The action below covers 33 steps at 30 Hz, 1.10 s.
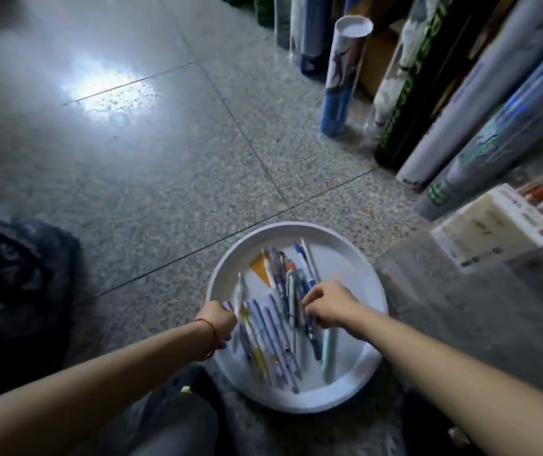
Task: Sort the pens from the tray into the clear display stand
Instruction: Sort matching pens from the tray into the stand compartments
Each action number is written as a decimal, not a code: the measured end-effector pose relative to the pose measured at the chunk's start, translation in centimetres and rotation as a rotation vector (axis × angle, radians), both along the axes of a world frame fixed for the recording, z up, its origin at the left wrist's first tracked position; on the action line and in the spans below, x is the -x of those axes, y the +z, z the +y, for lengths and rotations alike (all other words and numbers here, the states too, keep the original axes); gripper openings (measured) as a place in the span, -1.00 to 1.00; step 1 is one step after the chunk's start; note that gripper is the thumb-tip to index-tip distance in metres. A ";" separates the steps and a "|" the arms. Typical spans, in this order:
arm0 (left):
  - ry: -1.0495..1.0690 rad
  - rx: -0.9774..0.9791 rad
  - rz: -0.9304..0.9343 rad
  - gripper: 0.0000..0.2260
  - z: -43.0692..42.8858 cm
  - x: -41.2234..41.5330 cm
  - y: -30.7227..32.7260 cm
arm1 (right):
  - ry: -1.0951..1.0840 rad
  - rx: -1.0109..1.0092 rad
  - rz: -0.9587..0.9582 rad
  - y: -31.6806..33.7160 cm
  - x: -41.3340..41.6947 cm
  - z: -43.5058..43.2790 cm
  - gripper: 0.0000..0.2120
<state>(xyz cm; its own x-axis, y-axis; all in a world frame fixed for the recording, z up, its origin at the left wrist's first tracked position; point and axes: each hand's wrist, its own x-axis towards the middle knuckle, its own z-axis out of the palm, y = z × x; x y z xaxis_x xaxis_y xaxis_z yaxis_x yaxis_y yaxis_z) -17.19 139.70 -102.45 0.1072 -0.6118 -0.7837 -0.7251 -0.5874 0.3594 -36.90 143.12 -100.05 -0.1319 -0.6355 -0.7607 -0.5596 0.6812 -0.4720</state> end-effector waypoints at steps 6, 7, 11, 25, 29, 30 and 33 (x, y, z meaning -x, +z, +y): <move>0.081 -0.096 0.064 -0.81 3.8 0.1 -2.2 | 0.234 0.060 0.171 -2.7 -6.7 4.9 -0.89; 0.077 -0.089 0.046 -0.74 4.1 0.4 -2.2 | 0.311 0.069 0.240 -2.5 -6.8 5.5 -0.84; -0.018 -0.020 -0.123 -0.71 4.1 0.8 -1.6 | 0.384 0.122 0.321 -2.0 -6.5 6.6 -0.79; -0.616 -0.142 -0.179 -0.83 2.1 2.0 -0.5 | 0.163 0.228 0.428 -3.2 -2.7 2.1 -0.79; -0.744 0.174 -0.234 -0.76 2.0 3.3 0.1 | 0.158 0.197 0.498 -3.5 -2.9 2.1 -0.81; -0.741 0.260 -0.205 -0.77 2.0 3.7 0.0 | 0.158 0.189 0.504 -3.6 -3.1 2.3 -0.79; -0.796 0.443 -0.029 -0.83 2.1 4.9 0.2 | 0.194 0.152 0.539 -4.2 -3.6 2.9 -0.70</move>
<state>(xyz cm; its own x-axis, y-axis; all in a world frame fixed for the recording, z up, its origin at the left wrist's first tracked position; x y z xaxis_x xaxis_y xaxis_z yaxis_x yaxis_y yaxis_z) -22.06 141.81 -102.20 -0.4597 -0.7577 -0.4631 -0.8696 0.2781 0.4081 -33.27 145.98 -104.21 -0.3451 -0.7835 -0.5167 -0.8552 0.4894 -0.1709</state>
